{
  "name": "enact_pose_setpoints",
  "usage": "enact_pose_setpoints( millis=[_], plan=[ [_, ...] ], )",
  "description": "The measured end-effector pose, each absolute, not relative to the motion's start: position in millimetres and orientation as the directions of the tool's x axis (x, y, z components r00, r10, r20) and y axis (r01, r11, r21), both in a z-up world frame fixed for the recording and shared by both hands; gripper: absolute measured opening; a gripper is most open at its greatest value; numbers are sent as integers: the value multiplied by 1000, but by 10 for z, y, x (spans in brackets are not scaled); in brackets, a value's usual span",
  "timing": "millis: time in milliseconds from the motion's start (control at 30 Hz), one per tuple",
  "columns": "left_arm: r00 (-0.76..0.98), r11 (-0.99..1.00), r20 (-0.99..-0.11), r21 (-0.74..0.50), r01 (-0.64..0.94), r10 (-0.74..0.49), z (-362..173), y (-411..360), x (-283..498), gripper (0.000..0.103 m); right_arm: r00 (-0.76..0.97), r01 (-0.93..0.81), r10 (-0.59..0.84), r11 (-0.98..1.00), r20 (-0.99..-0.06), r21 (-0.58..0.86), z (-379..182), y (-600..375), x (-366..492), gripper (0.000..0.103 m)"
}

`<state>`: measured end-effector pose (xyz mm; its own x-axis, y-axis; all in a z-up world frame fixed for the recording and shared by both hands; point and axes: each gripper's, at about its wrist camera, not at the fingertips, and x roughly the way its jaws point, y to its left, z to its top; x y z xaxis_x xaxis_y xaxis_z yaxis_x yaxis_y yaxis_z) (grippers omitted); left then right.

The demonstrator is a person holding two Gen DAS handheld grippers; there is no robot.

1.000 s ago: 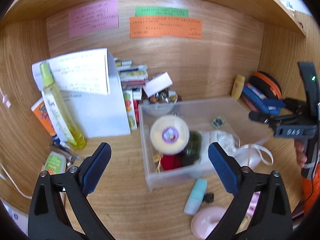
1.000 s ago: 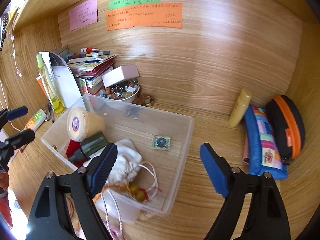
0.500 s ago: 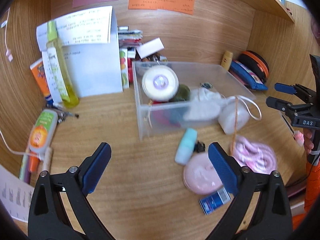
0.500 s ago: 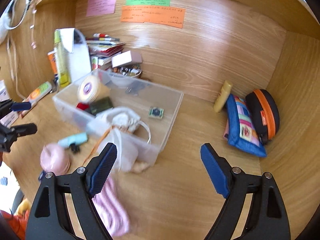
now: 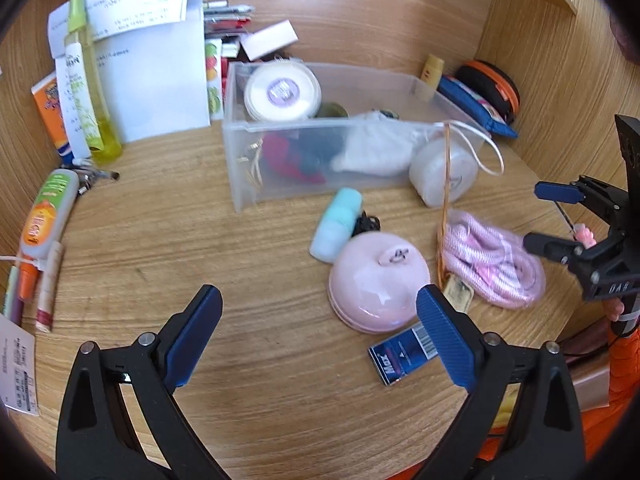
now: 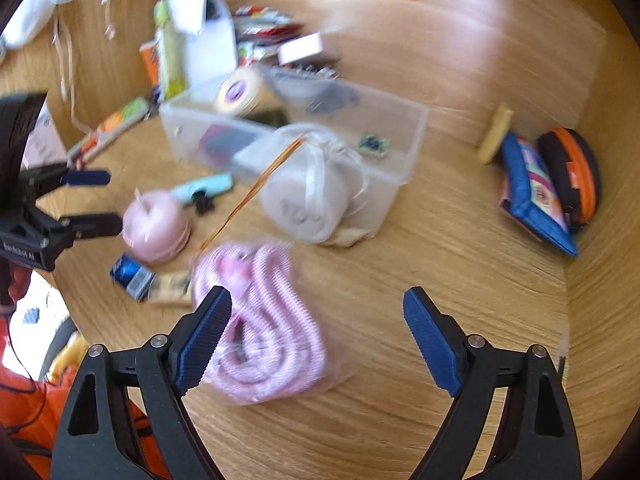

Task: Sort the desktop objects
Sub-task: 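Grasp the pink round container with the left gripper while the right grasps the bagged pink rope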

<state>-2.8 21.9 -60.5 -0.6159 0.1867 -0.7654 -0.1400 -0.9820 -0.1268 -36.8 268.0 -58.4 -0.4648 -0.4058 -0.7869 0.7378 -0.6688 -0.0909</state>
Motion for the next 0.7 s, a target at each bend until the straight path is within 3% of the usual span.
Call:
enact_pose_setpoints(
  millis=[367,700],
  plan=[
    [-569,-976,-794,-148,-162,215,-768,345,-172,99,-341,805,-381,-590,-859,-58,-903,2426,-332,86],
    [-557,-975,-805,-124,-182,207,-810,494,-286,99,-317,832,-373,-550,-872,-67,-997,2313,-372,86]
  ],
)
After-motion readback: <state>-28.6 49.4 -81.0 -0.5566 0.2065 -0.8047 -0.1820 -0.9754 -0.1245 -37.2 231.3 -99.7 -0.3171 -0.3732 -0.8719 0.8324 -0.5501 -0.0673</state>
